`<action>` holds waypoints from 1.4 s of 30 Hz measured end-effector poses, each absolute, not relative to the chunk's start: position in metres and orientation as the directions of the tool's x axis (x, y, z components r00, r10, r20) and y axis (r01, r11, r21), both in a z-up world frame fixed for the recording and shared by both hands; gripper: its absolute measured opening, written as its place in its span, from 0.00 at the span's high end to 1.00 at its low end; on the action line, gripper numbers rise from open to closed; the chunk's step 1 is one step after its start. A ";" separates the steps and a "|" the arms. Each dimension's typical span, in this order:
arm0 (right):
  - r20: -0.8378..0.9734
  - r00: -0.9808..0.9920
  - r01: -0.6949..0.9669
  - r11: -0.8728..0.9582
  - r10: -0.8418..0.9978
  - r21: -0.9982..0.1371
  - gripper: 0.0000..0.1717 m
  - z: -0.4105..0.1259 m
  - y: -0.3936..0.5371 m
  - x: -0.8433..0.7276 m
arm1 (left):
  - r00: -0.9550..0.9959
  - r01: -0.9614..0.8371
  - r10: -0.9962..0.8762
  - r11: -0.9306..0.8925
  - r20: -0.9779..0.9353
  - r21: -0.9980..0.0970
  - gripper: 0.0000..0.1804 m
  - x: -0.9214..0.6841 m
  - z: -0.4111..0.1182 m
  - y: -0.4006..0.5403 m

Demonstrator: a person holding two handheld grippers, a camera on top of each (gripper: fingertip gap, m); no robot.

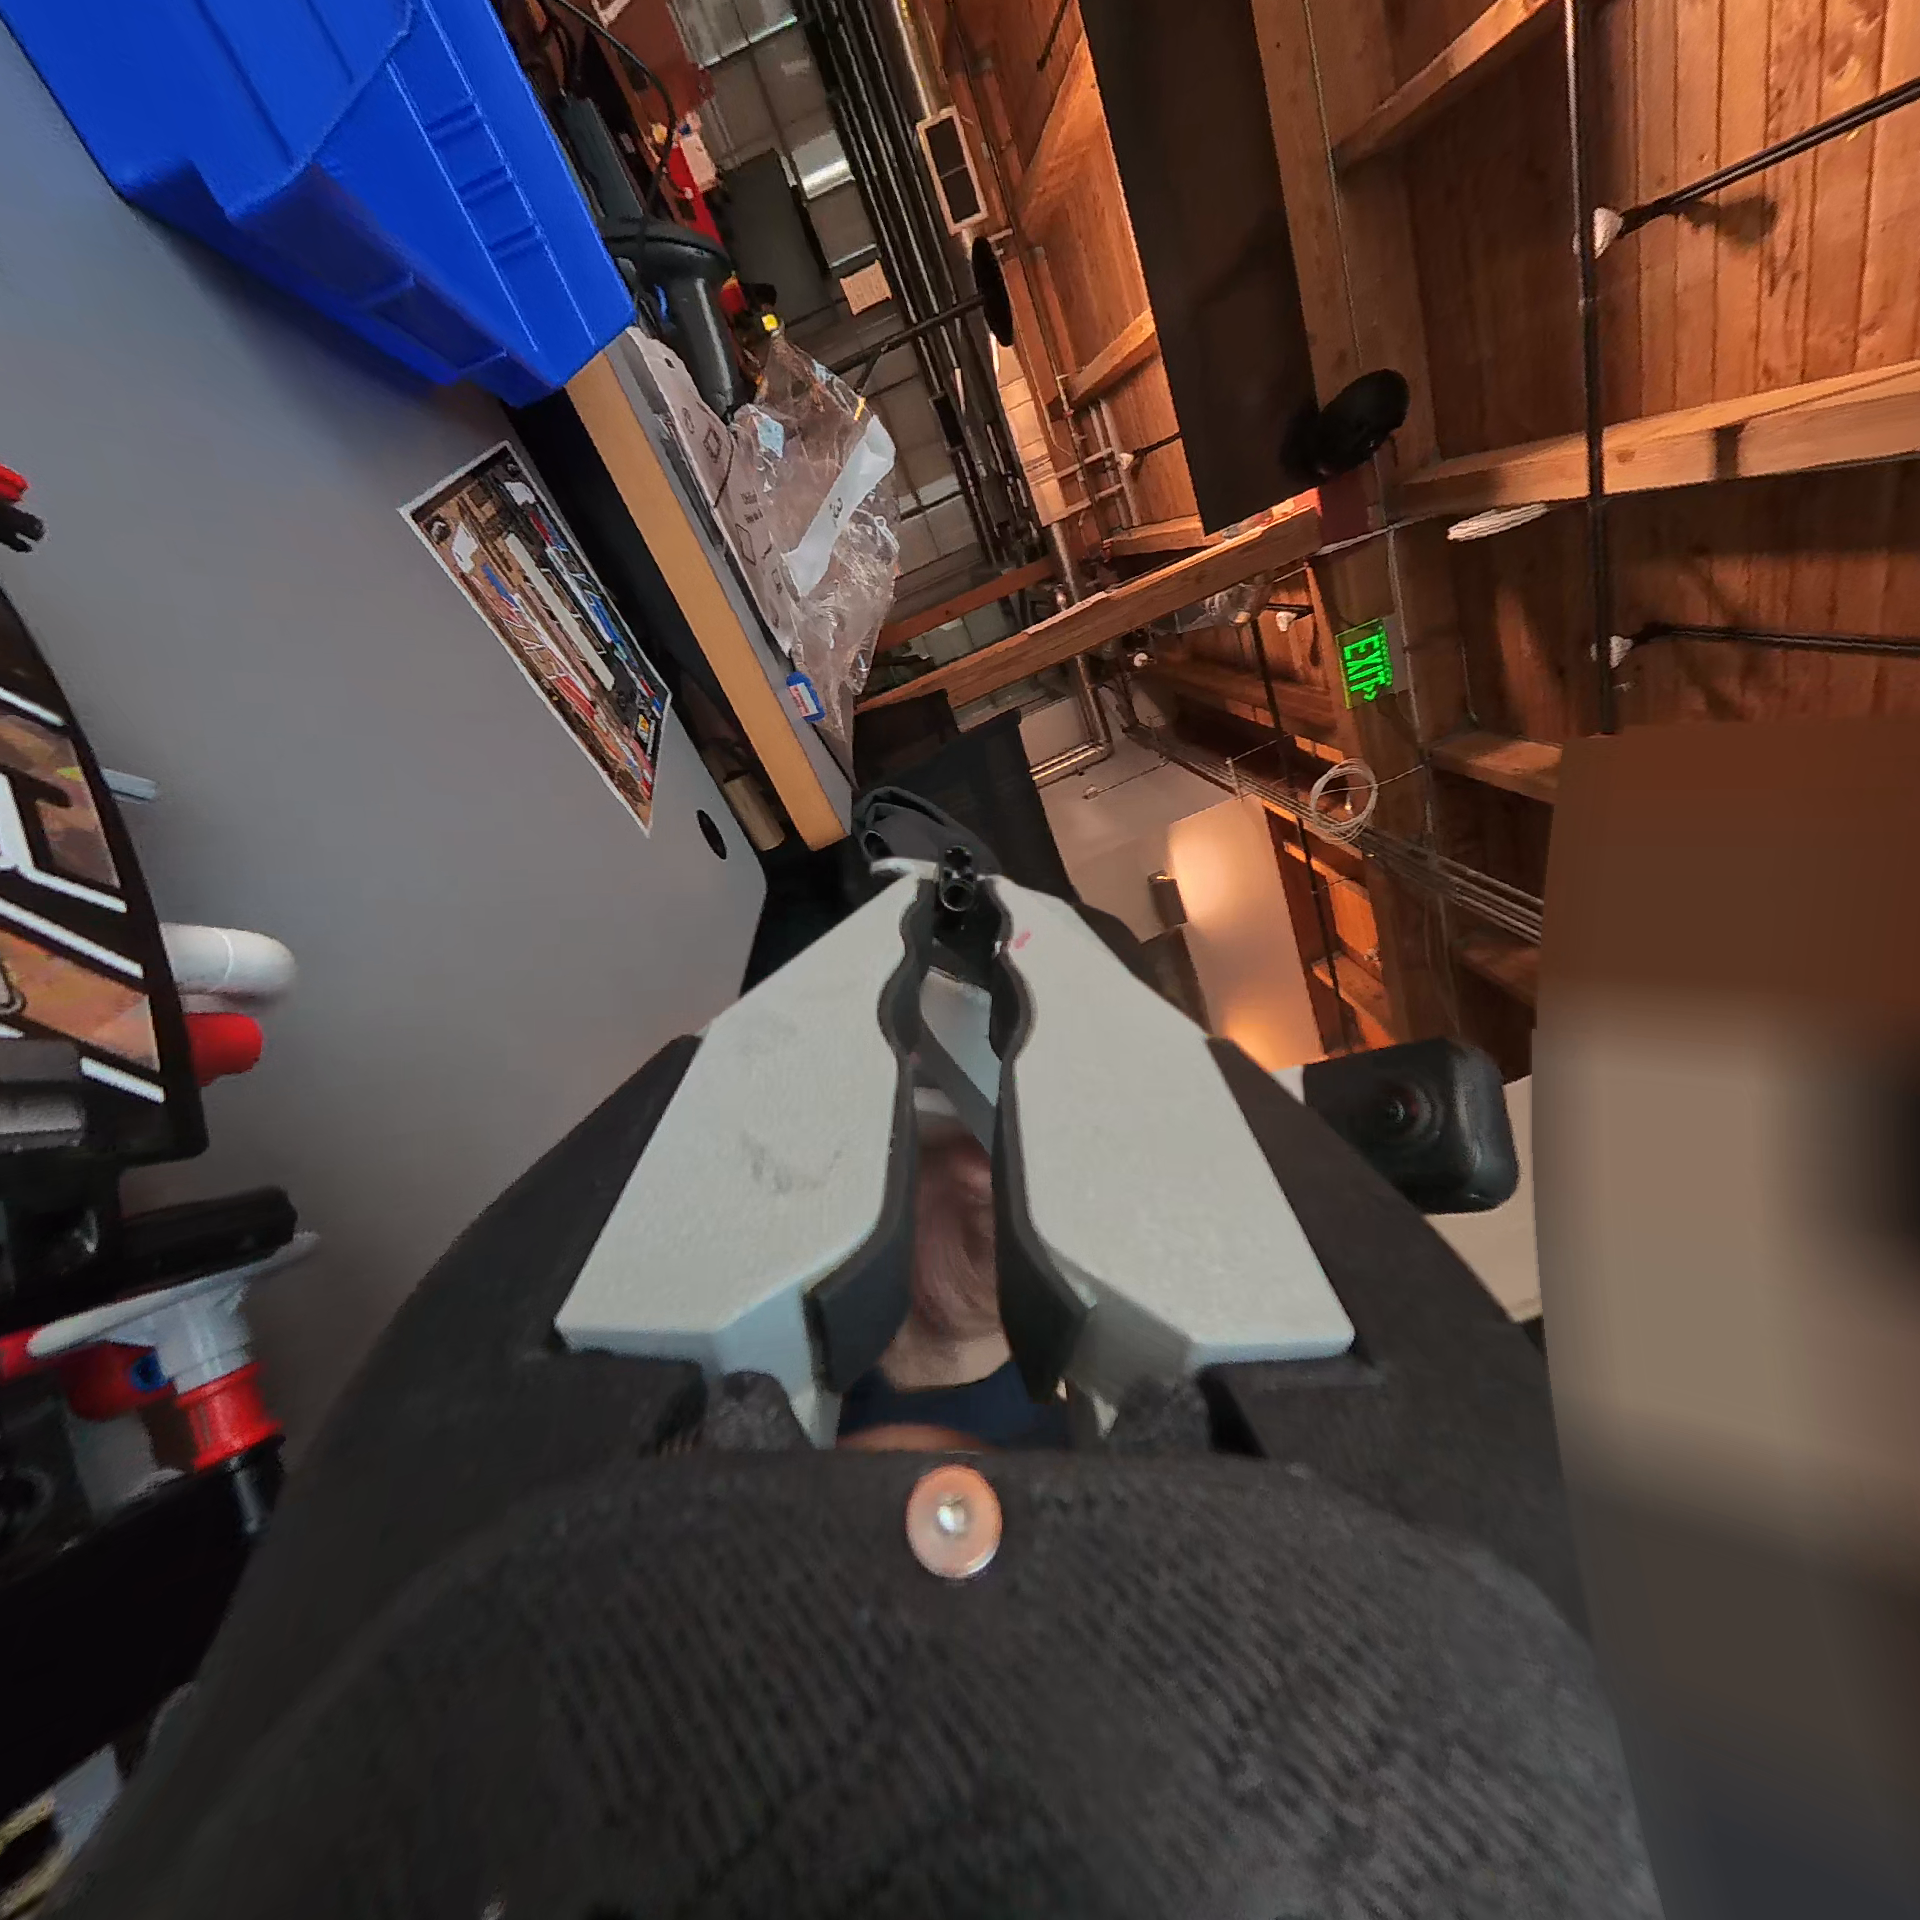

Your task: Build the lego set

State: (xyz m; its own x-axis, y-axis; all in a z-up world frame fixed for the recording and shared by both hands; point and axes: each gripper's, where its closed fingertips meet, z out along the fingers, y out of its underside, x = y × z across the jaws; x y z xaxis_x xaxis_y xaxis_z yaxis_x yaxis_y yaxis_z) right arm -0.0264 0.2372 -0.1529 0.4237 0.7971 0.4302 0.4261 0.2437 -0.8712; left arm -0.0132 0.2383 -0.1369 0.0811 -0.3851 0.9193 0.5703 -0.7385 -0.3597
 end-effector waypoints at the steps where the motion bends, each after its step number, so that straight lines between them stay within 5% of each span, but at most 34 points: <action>1: 0.430 0.423 0.427 0.243 0.798 -0.871 0.94 -0.154 0.237 -0.027 | 0.108 0.568 -0.394 -0.729 0.913 -0.382 0.97 -0.014 -0.138 0.238; 9: 0.423 0.414 0.440 0.229 0.806 -0.868 0.94 -0.167 0.238 -0.029 | 0.341 0.473 -0.491 -0.647 0.802 -0.598 0.97 -0.015 -0.150 0.240; 15: 0.378 0.446 0.501 0.123 0.811 -0.857 0.93 -0.194 0.258 -0.002 | 0.686 0.026 -0.616 -0.512 0.388 -0.859 0.97 -0.052 -0.178 0.243; 26: 0.199 0.150 0.400 0.125 0.968 -0.908 0.93 -0.188 0.199 0.004 | 0.855 -0.190 -0.512 -0.465 0.087 -0.865 0.97 -0.174 -0.175 0.209; 31: 0.215 -0.230 0.362 0.289 0.949 -0.886 0.96 -0.193 0.110 0.004 | 0.882 -0.121 -0.457 -0.454 0.114 -0.883 0.96 -0.217 -0.144 0.173; 38: 0.131 -0.427 0.527 0.364 0.895 -0.768 0.94 -0.279 0.060 0.004 | 0.906 -0.097 -0.411 -0.436 0.102 -0.895 0.97 -0.224 -0.149 0.143; 42: 0.170 -0.463 0.668 0.469 0.870 -0.578 0.96 -0.347 0.068 0.011 | 0.924 -0.181 -0.382 -0.447 0.004 -0.876 0.97 -0.215 -0.176 0.133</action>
State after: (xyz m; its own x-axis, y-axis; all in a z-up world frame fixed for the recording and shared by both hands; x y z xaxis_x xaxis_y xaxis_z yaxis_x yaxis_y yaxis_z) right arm 0.0114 0.0675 -0.3467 -0.4633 0.8698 0.1701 0.6676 0.4687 -0.5784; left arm -0.2150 0.1333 -0.1764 0.9240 -0.3823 0.0037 -0.1814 -0.4470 -0.8760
